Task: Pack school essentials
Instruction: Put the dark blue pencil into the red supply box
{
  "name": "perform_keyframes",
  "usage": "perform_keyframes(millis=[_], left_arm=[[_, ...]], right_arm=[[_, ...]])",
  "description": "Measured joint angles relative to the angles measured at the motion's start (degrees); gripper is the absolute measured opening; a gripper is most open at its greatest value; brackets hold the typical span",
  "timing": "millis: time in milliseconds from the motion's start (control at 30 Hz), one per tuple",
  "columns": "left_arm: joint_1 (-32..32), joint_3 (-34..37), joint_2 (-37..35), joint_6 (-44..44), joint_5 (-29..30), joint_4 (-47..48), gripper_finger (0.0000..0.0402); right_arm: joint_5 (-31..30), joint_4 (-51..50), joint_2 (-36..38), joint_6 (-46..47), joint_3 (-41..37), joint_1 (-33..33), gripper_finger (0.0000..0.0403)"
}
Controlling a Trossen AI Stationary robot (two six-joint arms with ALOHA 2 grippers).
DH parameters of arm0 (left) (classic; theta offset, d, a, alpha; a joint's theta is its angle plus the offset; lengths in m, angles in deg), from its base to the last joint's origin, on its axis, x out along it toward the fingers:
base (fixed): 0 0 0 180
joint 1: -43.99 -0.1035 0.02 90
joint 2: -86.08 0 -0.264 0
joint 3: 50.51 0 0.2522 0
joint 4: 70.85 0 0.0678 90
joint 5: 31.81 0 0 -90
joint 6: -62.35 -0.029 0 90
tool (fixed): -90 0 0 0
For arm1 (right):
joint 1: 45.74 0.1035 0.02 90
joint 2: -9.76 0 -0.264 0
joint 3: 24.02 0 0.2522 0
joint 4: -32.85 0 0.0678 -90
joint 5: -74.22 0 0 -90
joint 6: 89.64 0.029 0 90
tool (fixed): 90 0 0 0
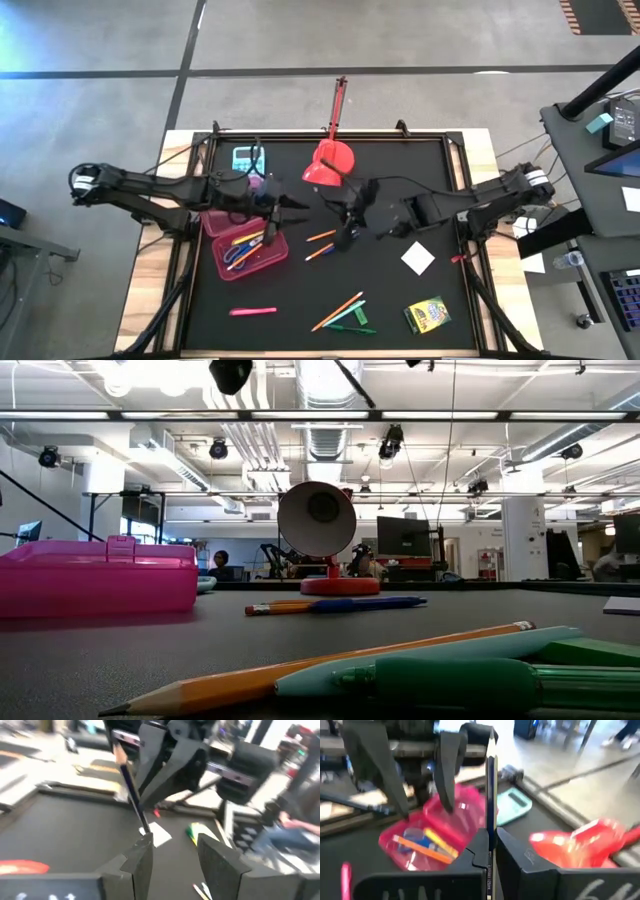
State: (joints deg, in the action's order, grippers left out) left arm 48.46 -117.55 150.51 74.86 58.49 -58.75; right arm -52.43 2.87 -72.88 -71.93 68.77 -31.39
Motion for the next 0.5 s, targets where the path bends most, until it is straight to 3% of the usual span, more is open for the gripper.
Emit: perform_keyframes(millis=[167, 500], left_arm=[[-0.04, -0.06, 1.01, -0.52, 9.69, -4.40, 0.0137], [-0.02, -0.37, 2.67, -2.45, 10.71, -11.37, 0.0137]], right_arm=[[0.03, 6.70, 0.33, -6.96, 0.00, -1.42, 0.0009], [1.08, 14.01, 0.44, -13.03, 0.00, -3.48, 0.0009]])
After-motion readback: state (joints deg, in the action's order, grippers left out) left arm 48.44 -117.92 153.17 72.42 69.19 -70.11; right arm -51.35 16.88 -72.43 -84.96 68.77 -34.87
